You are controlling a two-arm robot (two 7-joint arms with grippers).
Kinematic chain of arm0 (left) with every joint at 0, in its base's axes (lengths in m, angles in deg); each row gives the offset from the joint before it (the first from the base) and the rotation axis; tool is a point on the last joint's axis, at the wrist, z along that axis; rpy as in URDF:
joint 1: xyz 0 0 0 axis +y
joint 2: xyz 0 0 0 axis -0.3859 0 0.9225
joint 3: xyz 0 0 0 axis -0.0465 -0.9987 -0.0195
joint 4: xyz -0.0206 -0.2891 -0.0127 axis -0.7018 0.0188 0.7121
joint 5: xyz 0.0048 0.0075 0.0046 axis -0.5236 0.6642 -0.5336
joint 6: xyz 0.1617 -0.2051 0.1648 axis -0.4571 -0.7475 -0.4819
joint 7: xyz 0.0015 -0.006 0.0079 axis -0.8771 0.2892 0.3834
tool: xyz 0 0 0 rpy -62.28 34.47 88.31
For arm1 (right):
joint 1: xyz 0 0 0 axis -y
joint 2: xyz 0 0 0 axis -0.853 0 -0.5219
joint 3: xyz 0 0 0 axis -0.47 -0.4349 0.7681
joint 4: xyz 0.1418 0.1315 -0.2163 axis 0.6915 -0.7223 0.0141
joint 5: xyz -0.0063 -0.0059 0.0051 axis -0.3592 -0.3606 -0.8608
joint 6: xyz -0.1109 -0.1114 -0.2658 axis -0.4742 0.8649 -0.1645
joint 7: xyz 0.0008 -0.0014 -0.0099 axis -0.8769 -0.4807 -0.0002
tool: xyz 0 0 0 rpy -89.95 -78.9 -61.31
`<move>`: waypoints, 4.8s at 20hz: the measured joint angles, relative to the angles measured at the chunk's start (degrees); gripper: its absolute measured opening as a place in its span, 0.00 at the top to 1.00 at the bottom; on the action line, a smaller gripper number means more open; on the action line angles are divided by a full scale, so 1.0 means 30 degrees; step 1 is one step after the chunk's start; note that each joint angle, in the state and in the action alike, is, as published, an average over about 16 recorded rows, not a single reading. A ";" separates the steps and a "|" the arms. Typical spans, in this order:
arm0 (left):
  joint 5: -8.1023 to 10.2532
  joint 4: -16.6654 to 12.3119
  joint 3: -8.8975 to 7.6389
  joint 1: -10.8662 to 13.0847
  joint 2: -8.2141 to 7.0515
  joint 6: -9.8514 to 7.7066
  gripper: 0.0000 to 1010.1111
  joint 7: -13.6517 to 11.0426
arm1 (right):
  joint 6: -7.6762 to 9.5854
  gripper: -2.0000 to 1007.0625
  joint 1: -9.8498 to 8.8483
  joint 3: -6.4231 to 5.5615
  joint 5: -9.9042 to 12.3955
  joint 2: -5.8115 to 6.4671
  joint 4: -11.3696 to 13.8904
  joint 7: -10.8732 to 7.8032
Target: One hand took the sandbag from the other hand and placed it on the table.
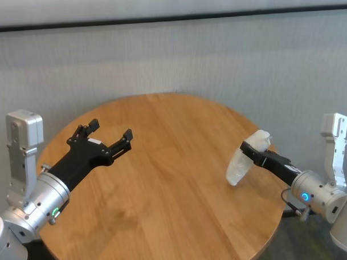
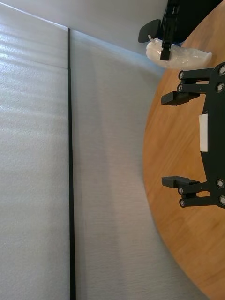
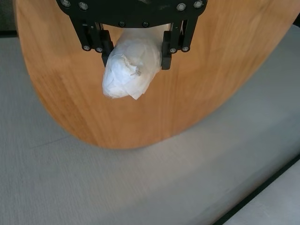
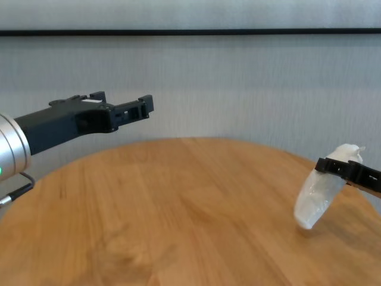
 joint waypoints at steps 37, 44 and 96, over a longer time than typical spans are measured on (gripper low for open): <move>0.0457 0.0137 0.0078 -0.0094 -0.0062 -0.0173 0.01 -0.0412 | 0.0504 0.06 0.0753 0.0038 -0.1148 -0.0267 -0.1146 -0.0070; 0.0449 0.0131 0.0074 -0.0094 -0.0059 -0.0162 0.01 -0.0412 | 0.0491 0.01 0.0744 0.0037 -0.1132 -0.0266 -0.1131 -0.0061; 0.0445 0.0125 0.0070 -0.0094 -0.0058 -0.0157 0.01 -0.0413 | -0.4786 0.01 0.1790 0.2178 -0.7097 -0.2438 -0.0739 0.0461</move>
